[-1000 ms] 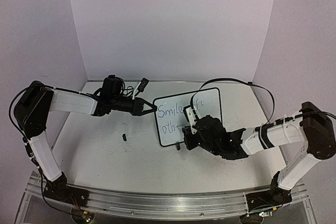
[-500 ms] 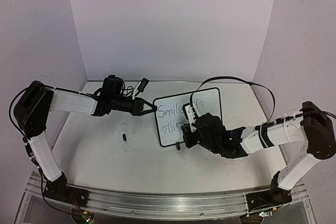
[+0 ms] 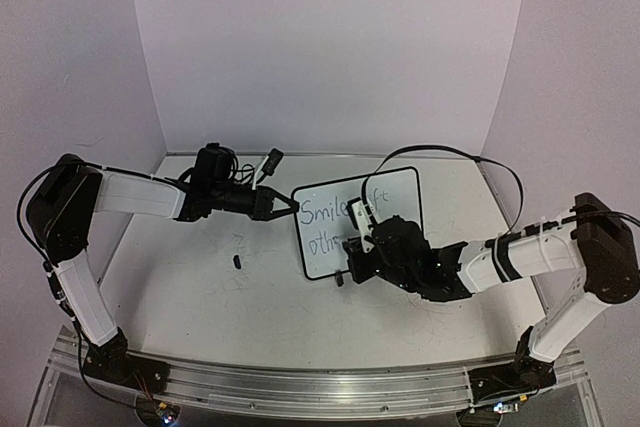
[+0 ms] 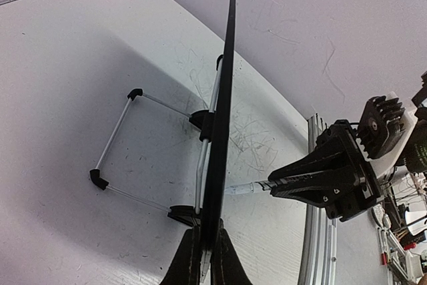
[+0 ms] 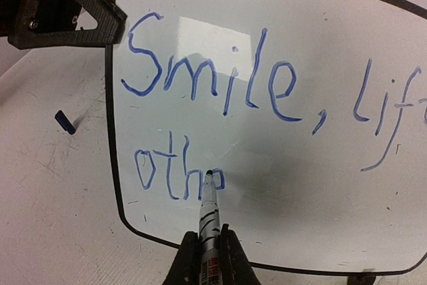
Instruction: Write a sentence on the whiteboard
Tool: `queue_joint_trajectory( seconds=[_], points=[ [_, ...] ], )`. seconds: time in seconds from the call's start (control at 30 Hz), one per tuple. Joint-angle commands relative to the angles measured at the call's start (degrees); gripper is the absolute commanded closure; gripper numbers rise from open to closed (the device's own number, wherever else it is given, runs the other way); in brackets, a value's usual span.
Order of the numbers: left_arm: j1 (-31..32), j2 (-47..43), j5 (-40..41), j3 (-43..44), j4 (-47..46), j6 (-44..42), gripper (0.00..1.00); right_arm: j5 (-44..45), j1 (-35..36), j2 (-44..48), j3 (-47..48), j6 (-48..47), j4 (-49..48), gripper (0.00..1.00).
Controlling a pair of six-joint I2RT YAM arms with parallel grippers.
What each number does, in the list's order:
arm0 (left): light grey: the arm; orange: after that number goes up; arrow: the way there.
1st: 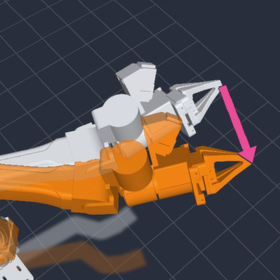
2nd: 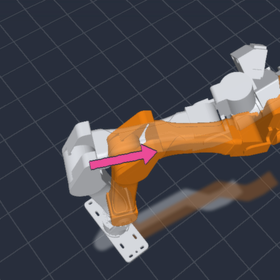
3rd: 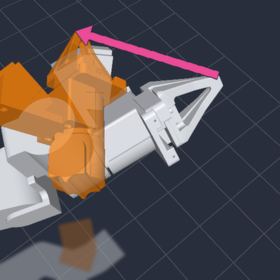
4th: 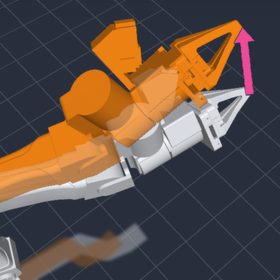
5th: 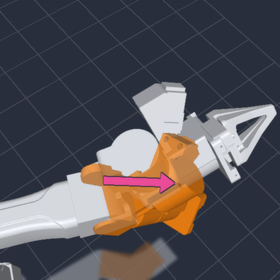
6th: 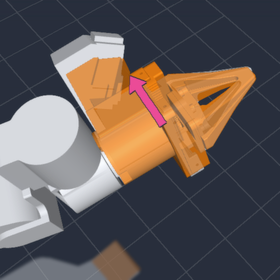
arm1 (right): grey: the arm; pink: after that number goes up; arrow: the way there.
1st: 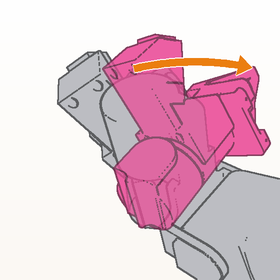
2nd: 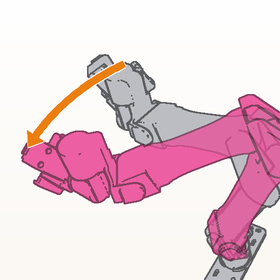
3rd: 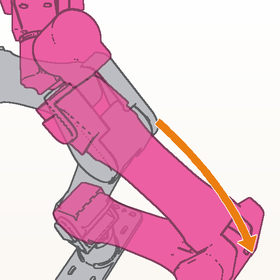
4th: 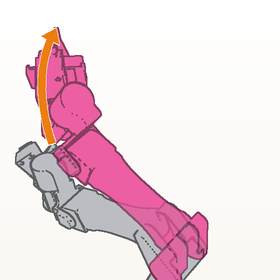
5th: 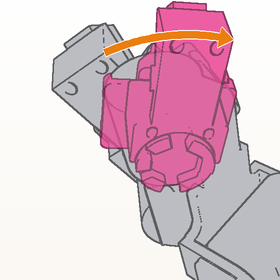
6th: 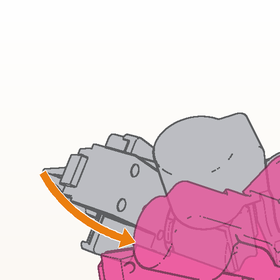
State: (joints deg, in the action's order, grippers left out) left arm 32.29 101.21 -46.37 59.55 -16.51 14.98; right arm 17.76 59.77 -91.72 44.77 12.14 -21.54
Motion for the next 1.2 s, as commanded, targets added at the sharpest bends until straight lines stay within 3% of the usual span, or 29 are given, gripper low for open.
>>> queue_joint_trajectory(
  seconds=[0.0, 1.17],
  points=[
    [-0.3, -1.8, -1.4, 2.0, -0.2, 0.2, 1.00, -0.2, -0.2, -0.3, -1.4, 1.8, -0.9, 1.00],
    [-0.3, -1.8, -1.3, 2.0, 0.0, 0.0, 1.00, 0.8, -0.2, -0.9, -2.8, 3.1, 0.9, 1.00]
  ],
)
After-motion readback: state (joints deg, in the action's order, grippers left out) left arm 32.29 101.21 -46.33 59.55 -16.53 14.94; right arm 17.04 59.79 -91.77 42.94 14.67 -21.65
